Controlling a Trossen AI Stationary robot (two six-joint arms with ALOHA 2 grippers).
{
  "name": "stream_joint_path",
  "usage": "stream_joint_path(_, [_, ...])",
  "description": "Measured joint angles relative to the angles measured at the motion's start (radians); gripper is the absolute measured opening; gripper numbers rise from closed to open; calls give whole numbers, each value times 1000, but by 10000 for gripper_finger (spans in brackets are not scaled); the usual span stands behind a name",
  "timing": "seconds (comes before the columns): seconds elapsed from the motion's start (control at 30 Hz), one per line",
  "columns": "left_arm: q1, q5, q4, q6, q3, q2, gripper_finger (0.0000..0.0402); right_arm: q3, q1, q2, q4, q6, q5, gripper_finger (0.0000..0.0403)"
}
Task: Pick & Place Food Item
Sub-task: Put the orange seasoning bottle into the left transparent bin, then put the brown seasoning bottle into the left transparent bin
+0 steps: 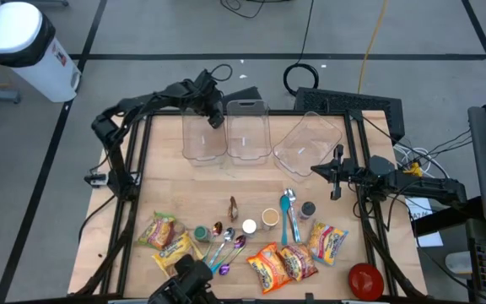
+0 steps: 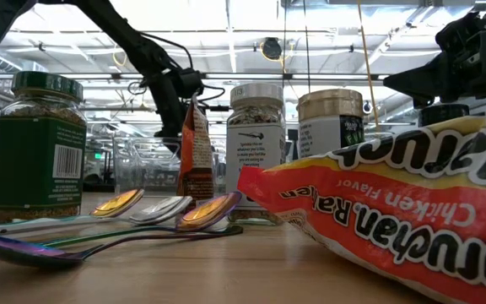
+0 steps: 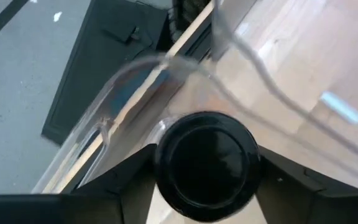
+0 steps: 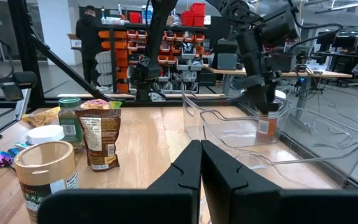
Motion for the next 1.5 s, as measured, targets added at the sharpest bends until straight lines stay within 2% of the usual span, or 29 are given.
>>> stream_joint_path(0.13, [-11, -64, -8, 11, -2, -7, 296, 0, 0, 0, 0, 0, 0, 0])
stream_joint_path(0.33, [-13, -92, -30, 14, -2, -67, 330, 0, 0, 0, 0, 0, 0, 0])
stream_joint_path(0.53, [-18, -93, -60, -3, -1, -225, 341, 0, 0, 0, 0, 0, 0, 0])
stream_joint_path(0.77, [-86, -85, -245, -48, -1, -458, 336, 0, 0, 0, 0, 0, 0, 0])
stream_joint_path(1.03, [-314, -82, -467, -142, -1, -686, 335, 0, 0, 0, 0, 0, 0, 0])
stream_joint_path(1.27, [-591, -32, -555, -279, -7, -784, 335, 0, 0, 0, 0, 0, 0, 0])
stream_joint_path(1.4, [-752, -29, -636, -371, -90, -823, 335, 0, 0, 0, 0, 0, 0, 0])
stream_joint_path(1.5, [-857, -27, -663, -516, -196, -836, 335, 0, 0, 0, 0, 0, 0, 0])
